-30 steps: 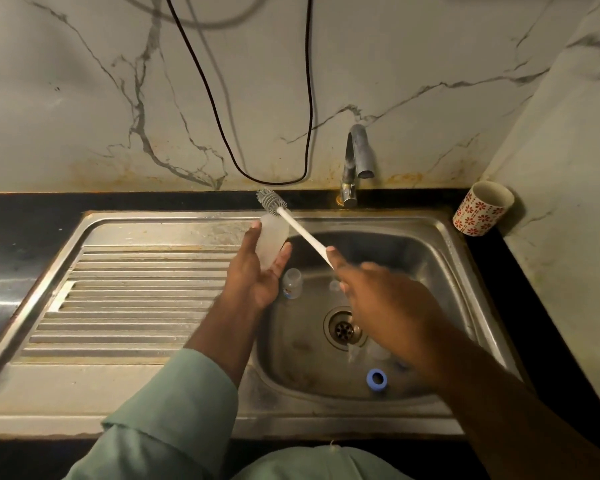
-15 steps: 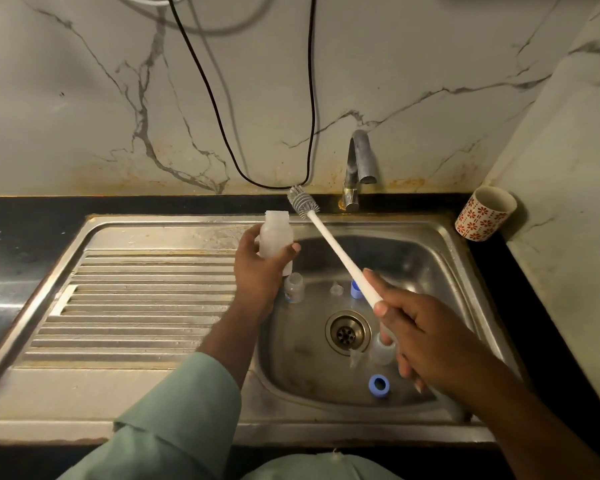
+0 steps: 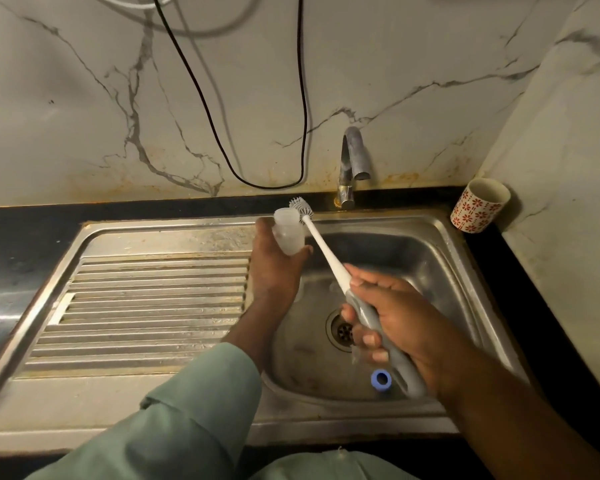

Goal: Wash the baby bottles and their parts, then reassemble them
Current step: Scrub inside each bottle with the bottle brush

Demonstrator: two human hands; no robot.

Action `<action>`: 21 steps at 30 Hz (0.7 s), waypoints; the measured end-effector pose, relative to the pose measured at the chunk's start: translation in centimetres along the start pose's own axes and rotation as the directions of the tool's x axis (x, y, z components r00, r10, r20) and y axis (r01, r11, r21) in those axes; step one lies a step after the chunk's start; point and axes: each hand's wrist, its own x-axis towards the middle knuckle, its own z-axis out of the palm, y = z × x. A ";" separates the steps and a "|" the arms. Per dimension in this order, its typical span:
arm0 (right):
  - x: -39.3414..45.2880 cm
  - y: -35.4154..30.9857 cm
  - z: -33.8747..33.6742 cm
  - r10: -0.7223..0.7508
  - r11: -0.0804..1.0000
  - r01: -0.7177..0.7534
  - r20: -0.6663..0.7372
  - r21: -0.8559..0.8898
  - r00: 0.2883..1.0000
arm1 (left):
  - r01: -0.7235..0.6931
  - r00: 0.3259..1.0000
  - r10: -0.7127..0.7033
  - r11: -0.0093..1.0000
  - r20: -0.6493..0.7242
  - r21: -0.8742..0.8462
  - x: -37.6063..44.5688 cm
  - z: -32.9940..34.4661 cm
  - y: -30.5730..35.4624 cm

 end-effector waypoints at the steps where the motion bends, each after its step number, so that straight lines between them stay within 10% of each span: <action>1: 0.1 -0.3 0.0 0.008 1.000 -0.009 0.006 0.023 1.000 | -0.001 1.000 0.001 1.000 0.006 -0.002 0.0 0.1 0.0; 21: 1.0 -1.0 -0.4 0.079 0.984 -0.087 0.058 0.157 0.995 | -0.090 0.990 0.080 0.993 0.116 0.079 1.9 -0.4 -1.2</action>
